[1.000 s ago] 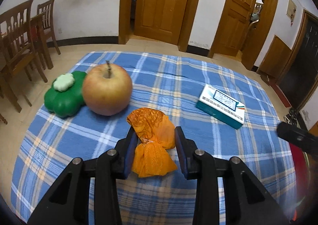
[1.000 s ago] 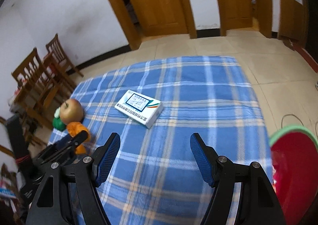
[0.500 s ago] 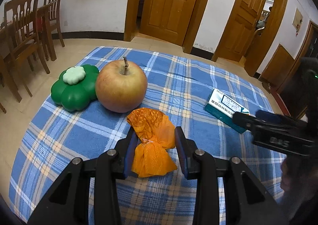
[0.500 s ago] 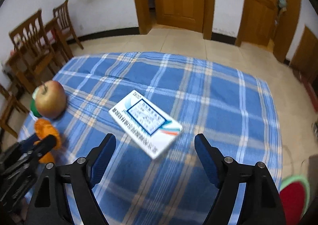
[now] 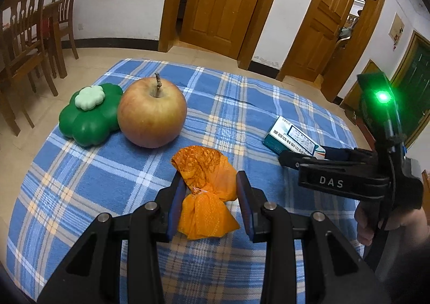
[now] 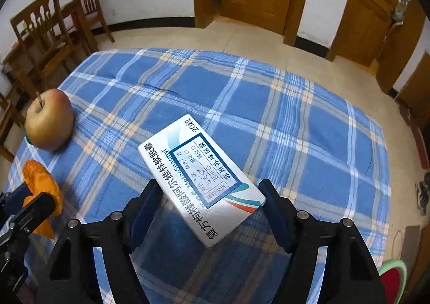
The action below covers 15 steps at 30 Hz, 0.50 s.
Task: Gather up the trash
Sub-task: 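Grasp the white-and-teal box with the right tool while the left tool holds the orange peel, then carry the orange peel and the box over the red bin with both tools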
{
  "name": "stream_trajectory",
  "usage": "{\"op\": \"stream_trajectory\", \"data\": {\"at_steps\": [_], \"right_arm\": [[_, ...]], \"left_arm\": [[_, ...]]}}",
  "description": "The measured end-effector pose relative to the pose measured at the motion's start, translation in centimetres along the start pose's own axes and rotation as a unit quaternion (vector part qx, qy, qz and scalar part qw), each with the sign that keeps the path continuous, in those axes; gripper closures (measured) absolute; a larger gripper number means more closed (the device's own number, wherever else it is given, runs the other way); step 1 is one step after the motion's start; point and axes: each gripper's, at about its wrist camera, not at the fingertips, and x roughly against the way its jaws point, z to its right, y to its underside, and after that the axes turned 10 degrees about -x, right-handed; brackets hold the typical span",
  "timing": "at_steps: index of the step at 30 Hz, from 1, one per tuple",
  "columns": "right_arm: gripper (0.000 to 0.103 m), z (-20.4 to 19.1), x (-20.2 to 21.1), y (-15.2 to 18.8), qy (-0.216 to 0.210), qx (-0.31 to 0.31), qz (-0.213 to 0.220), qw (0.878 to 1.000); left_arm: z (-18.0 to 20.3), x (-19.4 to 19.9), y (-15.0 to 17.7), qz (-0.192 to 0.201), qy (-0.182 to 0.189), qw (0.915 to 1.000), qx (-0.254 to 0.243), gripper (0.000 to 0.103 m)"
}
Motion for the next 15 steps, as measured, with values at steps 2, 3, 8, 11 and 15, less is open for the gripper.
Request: {"op": "stream_trajectory", "data": {"at_steps": [2, 3, 8, 11, 15], "right_arm": [[0.028, 0.0, 0.4, 0.6, -0.003, -0.007, 0.004, 1.0], [0.028, 0.1, 0.7, 1.0, -0.004, -0.013, 0.005, 1.0], [0.028, 0.7, 3.4, 3.3, -0.014, -0.05, 0.026, 0.998], [0.028, 1.4, 6.0, 4.9, -0.016, -0.076, 0.043, 0.996], [0.028, 2.9, 9.5, 7.0, -0.024, -0.126, 0.068, 0.989]], "left_arm": [[0.1, 0.1, 0.0, 0.001, 0.004, 1.0, 0.001, 0.065], [0.1, 0.2, 0.0, 0.002, 0.005, 1.0, 0.0, 0.065], [0.9, 1.1, 0.0, 0.017, 0.005, 0.9998, -0.011, 0.065], [1.3, 1.7, -0.1, 0.023, 0.01, 0.9996, -0.016, 0.065], [2.3, 3.1, -0.1, 0.042, 0.016, 0.9984, -0.033, 0.065]]}}
